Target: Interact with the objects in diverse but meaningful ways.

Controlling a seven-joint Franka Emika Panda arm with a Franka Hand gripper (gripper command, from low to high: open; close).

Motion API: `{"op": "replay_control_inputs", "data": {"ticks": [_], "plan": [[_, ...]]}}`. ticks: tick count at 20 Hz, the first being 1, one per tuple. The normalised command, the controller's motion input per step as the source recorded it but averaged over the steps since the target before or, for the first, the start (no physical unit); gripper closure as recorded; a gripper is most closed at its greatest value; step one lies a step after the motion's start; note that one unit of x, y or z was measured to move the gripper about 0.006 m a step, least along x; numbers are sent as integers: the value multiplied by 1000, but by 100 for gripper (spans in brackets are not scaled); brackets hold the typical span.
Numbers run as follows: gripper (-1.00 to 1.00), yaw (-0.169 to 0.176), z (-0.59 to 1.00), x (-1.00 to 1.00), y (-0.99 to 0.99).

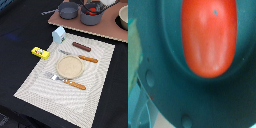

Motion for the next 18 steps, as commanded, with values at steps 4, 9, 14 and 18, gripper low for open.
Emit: {"op": "replay_control_inputs", "data": {"ticks": [4,9,14,18], "plan": [[-100,-25,289,72,-4],[-100,-164,436,303,-373],[-100,-157,800,429,-436],[-100,-149,669,499,-454]]}}
